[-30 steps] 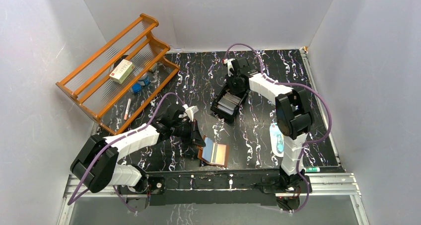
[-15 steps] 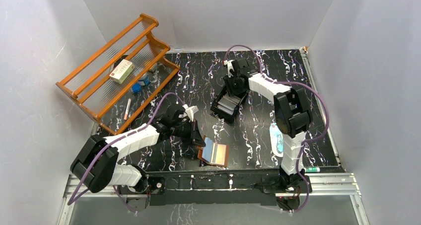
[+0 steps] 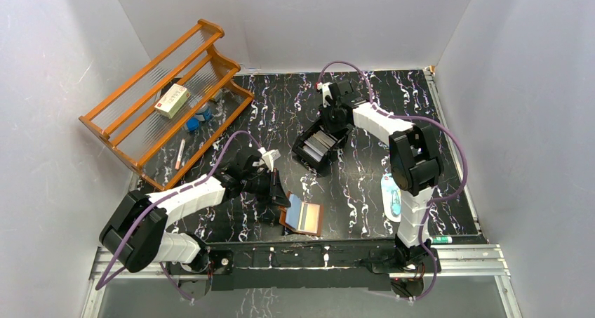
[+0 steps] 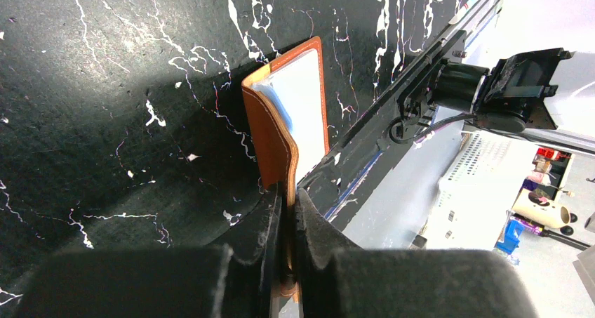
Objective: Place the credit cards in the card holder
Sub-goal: Pick up the credit card from the storage box.
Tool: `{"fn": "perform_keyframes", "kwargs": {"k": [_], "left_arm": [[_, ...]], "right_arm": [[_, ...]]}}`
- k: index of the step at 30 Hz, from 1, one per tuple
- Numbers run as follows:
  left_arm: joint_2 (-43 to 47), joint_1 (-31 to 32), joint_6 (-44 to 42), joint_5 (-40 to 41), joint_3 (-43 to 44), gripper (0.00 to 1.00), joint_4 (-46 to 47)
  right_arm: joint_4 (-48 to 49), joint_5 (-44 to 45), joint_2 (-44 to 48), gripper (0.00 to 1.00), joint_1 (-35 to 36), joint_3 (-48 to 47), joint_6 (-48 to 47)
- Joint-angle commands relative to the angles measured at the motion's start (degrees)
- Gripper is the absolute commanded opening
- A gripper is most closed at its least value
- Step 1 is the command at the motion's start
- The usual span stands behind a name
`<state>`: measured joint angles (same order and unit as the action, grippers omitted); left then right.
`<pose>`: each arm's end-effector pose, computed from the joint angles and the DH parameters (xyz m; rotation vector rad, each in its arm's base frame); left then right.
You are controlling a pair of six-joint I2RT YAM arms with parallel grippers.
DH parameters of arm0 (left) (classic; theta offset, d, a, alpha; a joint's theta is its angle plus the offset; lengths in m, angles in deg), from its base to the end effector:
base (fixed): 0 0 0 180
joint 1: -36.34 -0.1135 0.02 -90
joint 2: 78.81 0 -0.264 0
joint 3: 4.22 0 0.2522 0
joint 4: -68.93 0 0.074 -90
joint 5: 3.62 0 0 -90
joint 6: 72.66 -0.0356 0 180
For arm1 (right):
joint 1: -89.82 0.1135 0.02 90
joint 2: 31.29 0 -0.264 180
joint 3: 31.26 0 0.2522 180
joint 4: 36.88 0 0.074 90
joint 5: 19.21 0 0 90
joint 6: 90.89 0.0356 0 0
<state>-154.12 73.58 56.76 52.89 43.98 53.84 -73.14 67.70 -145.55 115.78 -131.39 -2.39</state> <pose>0.1906 -0.1696 0.1843 0.2889 2.5340 -1.2914 0.3974 0.1956 0.2082 -0.6084 2.3890 0.2530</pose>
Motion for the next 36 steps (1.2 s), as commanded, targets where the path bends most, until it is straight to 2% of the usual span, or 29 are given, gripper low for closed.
{"fn": "perform_keyframes", "kwargs": {"k": [1, 7, 12, 17, 19, 31, 36], "left_arm": [[1.4, -0.2, 0.0, -1.9, 0.5, 0.00, 0.5], [1.5, -0.2, 0.0, -1.9, 0.4, 0.00, 0.7], [1.7, -0.2, 0.0, -1.9, 0.3, 0.00, 0.7], [1.6, -0.2, 0.0, -1.9, 0.3, 0.00, 0.7], [1.6, -0.2, 0.0, -1.9, 0.4, 0.00, 0.6], [1.1, -0.2, -0.2, 0.3, 1.1, 0.00, -1.4], [0.5, -0.2, -1.1, 2.9, 2.1, 0.11, -5.1]], "right_arm": [[-0.6, -2.7, 2.8, 0.30, 0.1, 0.3, 1.4], [-0.7, -4.3, 3.4, 0.30, 0.1, 0.2, 2.1], [-0.7, -2.8, 3.7, 0.19, 0.1, 0.4, 2.2], [-0.3, 0.2, 4.1, 0.03, 0.1, 0.6, 2.3], [-0.2, 0.9, 4.5, 0.00, 0.1, 0.5, 2.5], [-3.3, 3.7, 8.4, 0.00, 0.1, -1.1, 3.5], [-3.2, 3.0, 11.2, 0.00, 0.1, -1.2, 4.8]]}}
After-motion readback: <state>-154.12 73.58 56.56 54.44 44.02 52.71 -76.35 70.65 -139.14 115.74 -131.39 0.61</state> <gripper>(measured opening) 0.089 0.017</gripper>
